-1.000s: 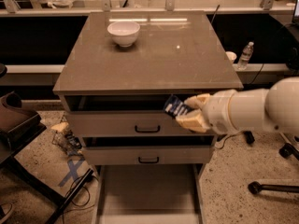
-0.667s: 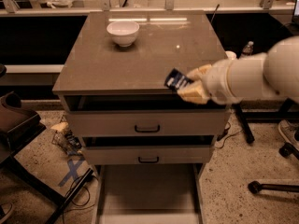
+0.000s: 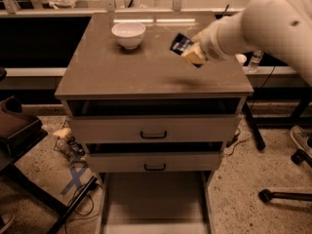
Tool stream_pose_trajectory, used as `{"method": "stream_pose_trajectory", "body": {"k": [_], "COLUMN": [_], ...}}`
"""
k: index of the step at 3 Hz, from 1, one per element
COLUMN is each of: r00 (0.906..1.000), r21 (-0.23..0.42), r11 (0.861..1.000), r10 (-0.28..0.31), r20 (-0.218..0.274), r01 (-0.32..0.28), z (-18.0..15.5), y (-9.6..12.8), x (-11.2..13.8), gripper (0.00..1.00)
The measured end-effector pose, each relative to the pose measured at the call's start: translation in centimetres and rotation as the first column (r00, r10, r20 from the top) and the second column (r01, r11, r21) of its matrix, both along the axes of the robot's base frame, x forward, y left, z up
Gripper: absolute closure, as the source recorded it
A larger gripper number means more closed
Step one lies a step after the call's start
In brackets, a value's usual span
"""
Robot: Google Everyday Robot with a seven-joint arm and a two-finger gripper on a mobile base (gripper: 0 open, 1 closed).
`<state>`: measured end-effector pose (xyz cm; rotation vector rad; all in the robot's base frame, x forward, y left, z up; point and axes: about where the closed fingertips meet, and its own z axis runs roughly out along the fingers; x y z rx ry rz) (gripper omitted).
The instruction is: Pick rxbar blueberry from bottom drawer and place on counter
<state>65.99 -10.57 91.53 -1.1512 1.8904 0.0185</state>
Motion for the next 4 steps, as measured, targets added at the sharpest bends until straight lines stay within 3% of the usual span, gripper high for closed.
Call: {"method": "stream_pose_trajectory", "body": {"k": [1,2,4], "r00": [0.9990,0.9988,0.9991], "r21": [-0.017,-0.026,-0.026], "r11": [0.999,0.999,0.999], "r10": [-0.035,-0.034,-0.029], "r20": [0.027,0.036,0.032], "r01": [0.035,0.035,0.030], "z": [-1.2,-1.5,-1.8], "y": [0.8,1.6,2.0], "x": [5.8,7.4,7.6], "gripper": [1.00,0.80,0.34]}}
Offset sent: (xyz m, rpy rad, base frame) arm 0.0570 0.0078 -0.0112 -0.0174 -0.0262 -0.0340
